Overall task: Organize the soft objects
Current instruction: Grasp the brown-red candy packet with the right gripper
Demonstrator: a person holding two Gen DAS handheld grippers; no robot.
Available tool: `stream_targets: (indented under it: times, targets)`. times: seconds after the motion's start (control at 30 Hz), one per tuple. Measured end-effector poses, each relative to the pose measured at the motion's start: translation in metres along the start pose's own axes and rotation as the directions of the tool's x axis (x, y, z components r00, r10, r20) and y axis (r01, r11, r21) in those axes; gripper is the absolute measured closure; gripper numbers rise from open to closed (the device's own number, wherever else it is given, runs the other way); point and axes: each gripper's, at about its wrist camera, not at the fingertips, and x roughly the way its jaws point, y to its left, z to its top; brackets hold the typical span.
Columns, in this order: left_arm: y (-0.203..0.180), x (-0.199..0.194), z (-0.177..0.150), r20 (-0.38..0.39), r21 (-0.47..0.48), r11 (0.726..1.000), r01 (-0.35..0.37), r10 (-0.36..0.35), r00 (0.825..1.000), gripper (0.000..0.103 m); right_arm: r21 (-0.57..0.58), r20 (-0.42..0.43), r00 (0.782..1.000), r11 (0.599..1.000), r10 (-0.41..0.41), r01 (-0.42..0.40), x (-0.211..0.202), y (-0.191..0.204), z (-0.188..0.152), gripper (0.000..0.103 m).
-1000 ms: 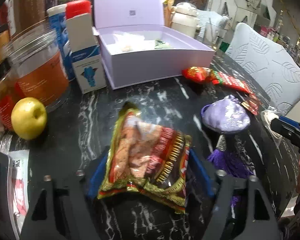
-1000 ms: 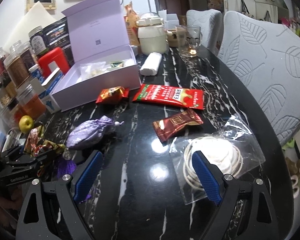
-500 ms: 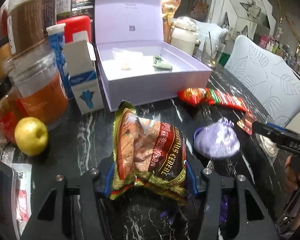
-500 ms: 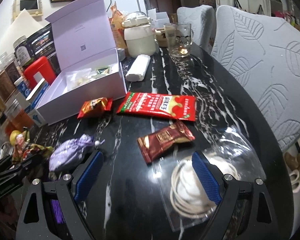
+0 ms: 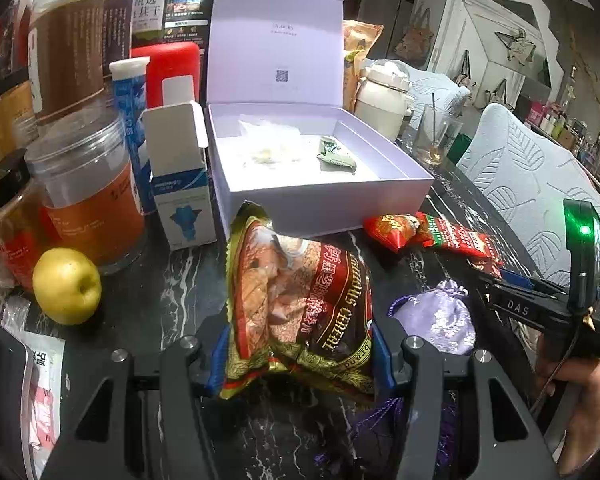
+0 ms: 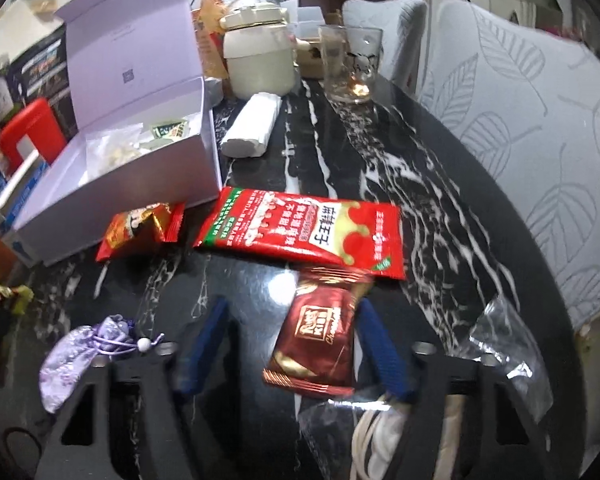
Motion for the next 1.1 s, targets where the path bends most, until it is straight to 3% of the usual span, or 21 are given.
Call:
stream_targets:
  times: [0.07,0.23,0.83,1.1]
  targets:
    - [0.005,0.0,-0.001,-0.005,-0.014,1.0,0.012,-0.012,1.0,0.048,-0.042,-0.002,1.0,0.999,-0.018,0.018,-0.002,0.006,-0.003,0.063]
    - [0.015,-0.005,-0.005,0.004,-0.021,1.0,-0.019,0.019,1.0,0.048,-0.113,-0.003,1.0,0.993,0.029,-0.029,-0.009,0.015,-0.012,0.073]
    - [0.012,-0.033,-0.037,-0.046,-0.015,1.0,0.026,-0.026,0.999,0.048,-0.143,-0.013,0.991,0.981,0.133,-0.133,-0.065,0.021,-0.058,0.074]
    - [0.009,-0.053,-0.055,-0.074,-0.002,0.999,0.034,-0.034,0.997,0.048,-0.159,-0.075,0.982,0.97,0.173,-0.183,-0.079,0.029,-0.089,0.074]
